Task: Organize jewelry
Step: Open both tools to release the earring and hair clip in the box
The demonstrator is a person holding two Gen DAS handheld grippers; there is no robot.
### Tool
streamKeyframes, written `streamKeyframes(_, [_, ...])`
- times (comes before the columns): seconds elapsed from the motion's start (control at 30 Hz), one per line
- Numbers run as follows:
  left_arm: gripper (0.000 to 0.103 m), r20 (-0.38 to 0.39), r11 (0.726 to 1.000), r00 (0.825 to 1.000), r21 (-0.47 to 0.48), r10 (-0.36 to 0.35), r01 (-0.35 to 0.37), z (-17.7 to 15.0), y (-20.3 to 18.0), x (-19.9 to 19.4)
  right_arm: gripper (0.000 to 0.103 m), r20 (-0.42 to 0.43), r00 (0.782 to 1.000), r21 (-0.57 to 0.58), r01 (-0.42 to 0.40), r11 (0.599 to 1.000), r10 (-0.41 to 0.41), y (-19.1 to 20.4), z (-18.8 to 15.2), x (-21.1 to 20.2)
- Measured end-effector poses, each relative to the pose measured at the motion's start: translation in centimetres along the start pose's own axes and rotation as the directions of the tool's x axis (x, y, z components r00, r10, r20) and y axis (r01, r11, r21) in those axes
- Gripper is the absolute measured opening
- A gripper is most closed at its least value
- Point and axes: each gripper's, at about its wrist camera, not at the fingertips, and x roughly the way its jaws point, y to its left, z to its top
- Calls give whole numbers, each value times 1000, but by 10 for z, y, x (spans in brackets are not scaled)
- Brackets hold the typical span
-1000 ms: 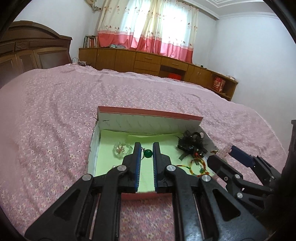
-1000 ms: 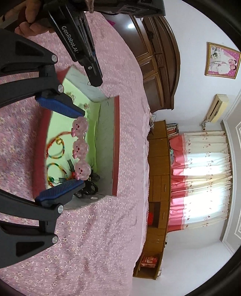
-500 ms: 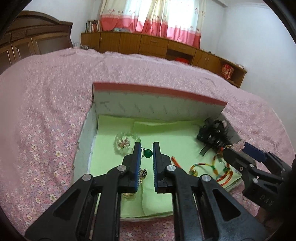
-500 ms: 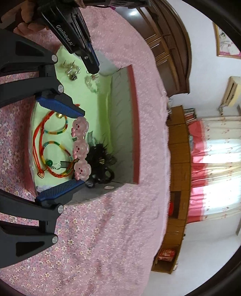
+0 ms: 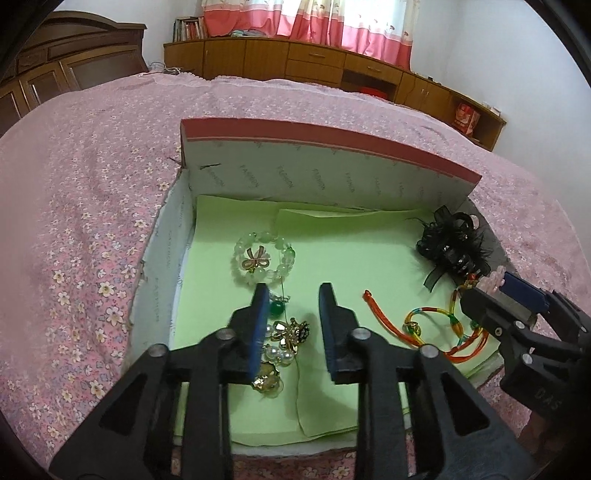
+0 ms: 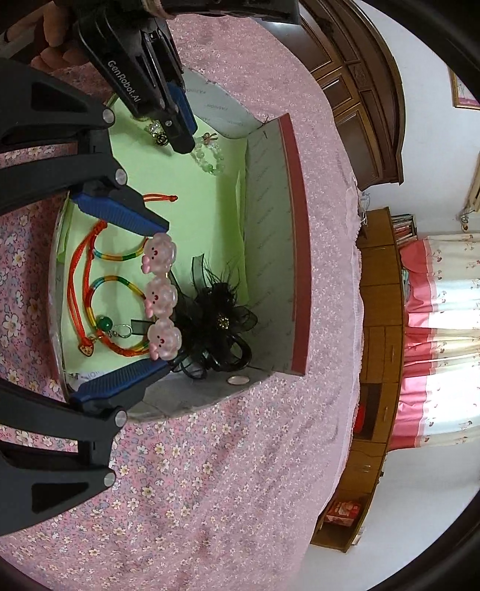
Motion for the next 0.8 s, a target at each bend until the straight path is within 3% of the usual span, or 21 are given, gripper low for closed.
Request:
streamKeyframes(0.2, [26,12,1000,1000,0,-1,1,-3,1,-15,74,12,1000,31,-29,999,29,-5,1,-8])
streamKeyframes(0.8, [33,93,999,995,-21,-31,33,-21,-8,-81,79,192,976,33,-113,993,105,1,-17,-84])
